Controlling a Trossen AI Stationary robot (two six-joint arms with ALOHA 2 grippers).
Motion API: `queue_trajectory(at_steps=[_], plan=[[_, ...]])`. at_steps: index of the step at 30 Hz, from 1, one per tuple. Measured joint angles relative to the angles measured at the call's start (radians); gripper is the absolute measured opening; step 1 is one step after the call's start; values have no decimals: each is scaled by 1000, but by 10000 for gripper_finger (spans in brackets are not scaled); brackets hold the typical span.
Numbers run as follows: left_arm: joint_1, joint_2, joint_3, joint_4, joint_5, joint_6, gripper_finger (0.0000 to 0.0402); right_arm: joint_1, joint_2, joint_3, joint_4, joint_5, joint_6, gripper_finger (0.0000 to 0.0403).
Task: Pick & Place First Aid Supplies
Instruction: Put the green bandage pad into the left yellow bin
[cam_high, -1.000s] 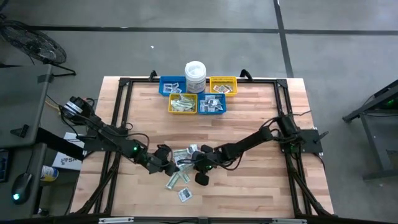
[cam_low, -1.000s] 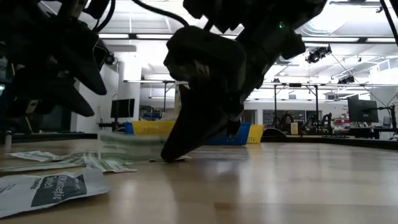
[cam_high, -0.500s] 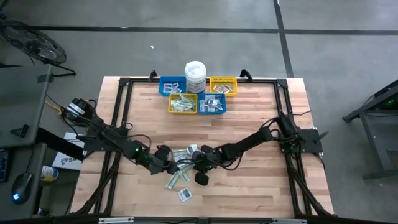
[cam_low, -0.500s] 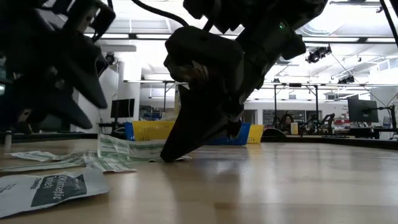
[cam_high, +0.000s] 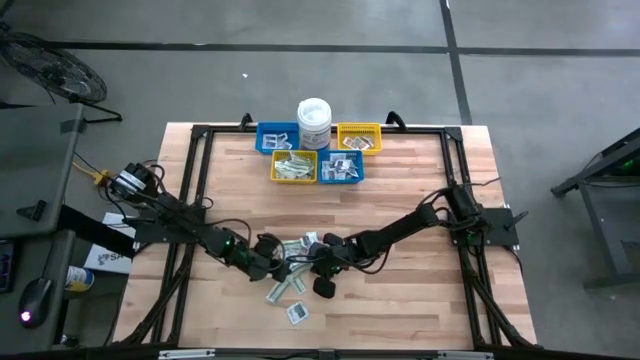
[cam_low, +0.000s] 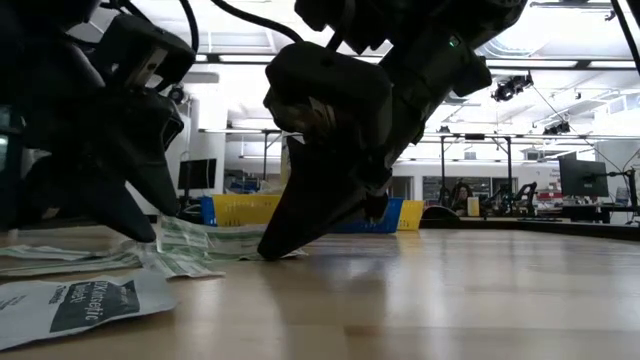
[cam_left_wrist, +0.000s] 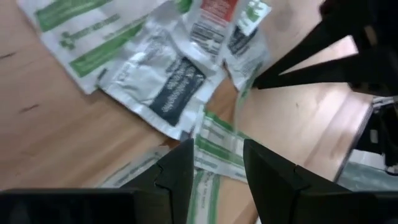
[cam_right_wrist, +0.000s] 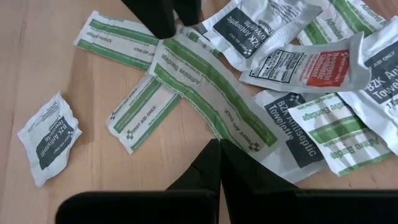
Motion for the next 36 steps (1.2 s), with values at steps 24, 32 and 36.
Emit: queue_trajectory(at_steps=[24, 32, 36], plan=[[0, 1, 0, 59, 6, 53, 140, 0, 1, 0, 0, 2, 1, 0], [0, 18, 0, 79, 2, 53, 140, 0, 1, 0, 2, 3, 1, 0], [0, 20, 1, 105, 21, 53, 140, -2, 1, 0, 3, 3, 0, 0]])
